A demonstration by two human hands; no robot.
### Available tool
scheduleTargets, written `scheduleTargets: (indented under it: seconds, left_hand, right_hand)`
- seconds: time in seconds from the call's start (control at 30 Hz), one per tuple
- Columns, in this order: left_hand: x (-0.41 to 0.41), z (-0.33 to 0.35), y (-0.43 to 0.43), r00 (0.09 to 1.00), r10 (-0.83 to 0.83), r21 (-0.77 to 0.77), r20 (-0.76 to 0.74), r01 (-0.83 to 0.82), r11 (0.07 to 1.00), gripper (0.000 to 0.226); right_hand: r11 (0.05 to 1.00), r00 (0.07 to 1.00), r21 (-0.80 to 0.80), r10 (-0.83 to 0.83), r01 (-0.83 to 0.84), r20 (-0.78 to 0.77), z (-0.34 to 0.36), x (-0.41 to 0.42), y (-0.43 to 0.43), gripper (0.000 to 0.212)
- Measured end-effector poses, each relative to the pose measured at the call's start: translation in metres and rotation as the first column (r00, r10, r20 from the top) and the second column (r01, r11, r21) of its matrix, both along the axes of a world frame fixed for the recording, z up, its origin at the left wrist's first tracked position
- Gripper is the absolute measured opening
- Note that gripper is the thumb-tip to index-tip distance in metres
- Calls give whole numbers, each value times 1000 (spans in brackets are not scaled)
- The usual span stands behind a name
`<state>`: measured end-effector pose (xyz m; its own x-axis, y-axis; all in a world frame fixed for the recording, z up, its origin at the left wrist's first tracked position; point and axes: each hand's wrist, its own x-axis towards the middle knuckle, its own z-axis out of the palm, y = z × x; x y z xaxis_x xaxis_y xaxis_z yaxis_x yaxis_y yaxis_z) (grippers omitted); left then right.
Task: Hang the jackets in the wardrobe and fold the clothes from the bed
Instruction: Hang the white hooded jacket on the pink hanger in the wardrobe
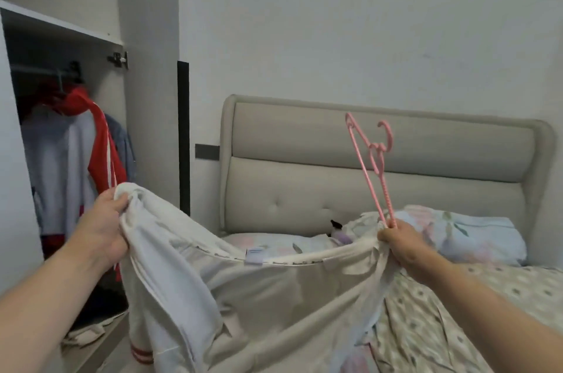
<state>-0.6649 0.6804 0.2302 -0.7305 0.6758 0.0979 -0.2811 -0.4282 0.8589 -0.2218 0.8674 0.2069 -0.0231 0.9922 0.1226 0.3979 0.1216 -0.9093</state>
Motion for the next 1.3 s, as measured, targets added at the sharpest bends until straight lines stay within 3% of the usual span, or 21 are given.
scheduleTargets:
  seconds: [0.13, 0.3, 0.5, 0.57, 0.63, 0.8, 0.9, 0.97, 1.07, 1.17, 1.23, 1.3]
  left_hand:
    - [-11, -109, 27, 996, -80, -211, 34, 85, 974, 25]
    - [-31, -214, 44, 973, -171, -389, 156, 219, 895, 29]
    - [-57, -255, 43, 933, -317, -580, 172, 356, 733, 31]
    - [-60, -261, 42, 922, -345, -696, 176, 364, 618, 36]
    - [-60, -264, 42, 925, -322, -746, 202, 358, 562, 32]
    - [-59, -250, 54, 916, -153, -571, 370, 354, 740, 32]
    - [-57, -229, 61, 898, -154, -442, 413, 345, 828, 36]
    - [-48, -217, 63, 886, -237, -384, 399, 396, 834, 41]
    - [-27, -206, 66, 847, -390, -381, 361, 515, 768, 44]
    - [-3, -208, 67, 747, -552, -407, 370, 664, 626, 36]
    - [8, -222, 70, 701, -632, -522, 330, 694, 496, 31]
    - [13, -246, 77, 726, -657, -683, 202, 585, 437, 27]
  right_hand:
    - [989, 971, -147, 30, 5, 237, -101, -21, 14, 14]
    - [959, 932, -284, 88, 16, 351, -193, -41, 14, 8]
    - [993, 903, -69, 112, -92, 415, -189, -32, 10, 8]
    - [985, 891, -78, 172, -153, 420, -176, -27, 6, 9]
    - [958, 883, -163, 282, -236, 376, -165, -25, -1, 10]
    - [783, 853, -519, 490, -343, 177, -164, -30, -11, 32]
    - [716, 830, -596, 540, -363, 142, -180, -38, -11, 39]
    - [703, 820, -612, 552, -361, 151, -192, -46, -8, 44]
    - [662, 791, -626, 601, -411, 117, -211, -61, -2, 49]
    - [662, 829, -628, 557, -409, 46, -229, -81, 4, 47]
    - [666, 852, -630, 524, -400, 14, -243, -91, 9, 46]
    - [674, 856, -637, 515, -374, 43, -254, -96, 10, 44]
